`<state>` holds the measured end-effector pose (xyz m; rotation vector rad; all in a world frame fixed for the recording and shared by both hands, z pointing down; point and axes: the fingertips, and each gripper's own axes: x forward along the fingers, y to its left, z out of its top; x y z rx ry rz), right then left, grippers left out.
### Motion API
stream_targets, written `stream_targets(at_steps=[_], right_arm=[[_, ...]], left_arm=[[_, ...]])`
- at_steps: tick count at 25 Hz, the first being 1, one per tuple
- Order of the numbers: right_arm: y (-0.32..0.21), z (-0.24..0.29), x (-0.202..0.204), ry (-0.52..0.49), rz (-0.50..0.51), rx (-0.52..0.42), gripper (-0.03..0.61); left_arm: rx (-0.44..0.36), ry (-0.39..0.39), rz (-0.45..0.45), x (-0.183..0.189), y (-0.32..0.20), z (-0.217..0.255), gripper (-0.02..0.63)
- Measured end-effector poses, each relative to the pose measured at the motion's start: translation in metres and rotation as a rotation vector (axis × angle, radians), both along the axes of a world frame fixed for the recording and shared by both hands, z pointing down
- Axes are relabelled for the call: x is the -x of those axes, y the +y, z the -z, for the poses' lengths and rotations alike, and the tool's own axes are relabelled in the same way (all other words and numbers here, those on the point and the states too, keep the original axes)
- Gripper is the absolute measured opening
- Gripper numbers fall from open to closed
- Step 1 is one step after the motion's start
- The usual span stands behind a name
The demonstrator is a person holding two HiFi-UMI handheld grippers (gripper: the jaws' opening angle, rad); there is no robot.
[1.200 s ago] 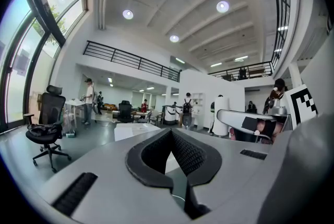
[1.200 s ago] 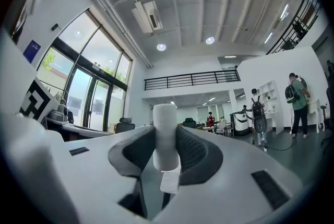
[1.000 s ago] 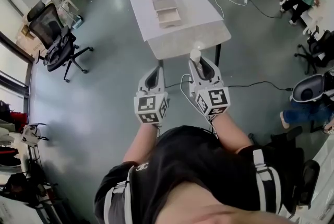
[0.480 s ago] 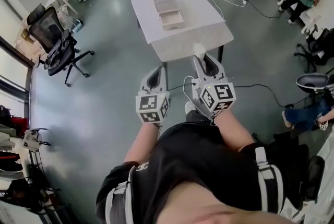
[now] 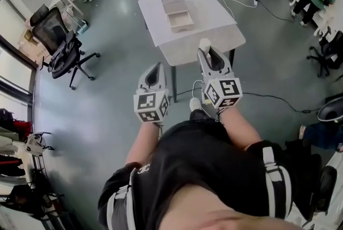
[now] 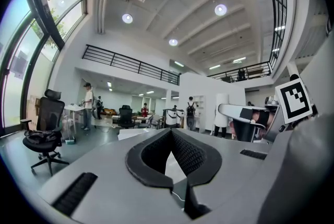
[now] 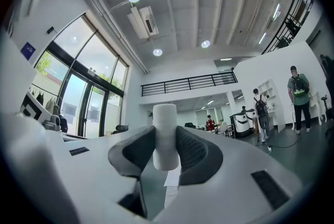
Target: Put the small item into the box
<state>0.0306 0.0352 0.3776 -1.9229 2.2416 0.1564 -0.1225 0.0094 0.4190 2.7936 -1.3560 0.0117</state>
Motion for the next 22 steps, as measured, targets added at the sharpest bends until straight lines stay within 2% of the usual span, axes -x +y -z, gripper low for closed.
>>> stream_targets(at_steps=[10, 22], right_arm=[[-0.079, -0.01, -0.034, -0.012, 0.0, 0.024, 0.12], [-0.217, -0.02, -0.078, -0.033, 0.072, 0.08, 0.12]], left_arm=[[0.01, -0.028, 0.014, -0.028, -0.074, -0.003, 0.005], [0.089, -0.051, 0.06, -0.078, -0.198, -0.013, 0.005]])
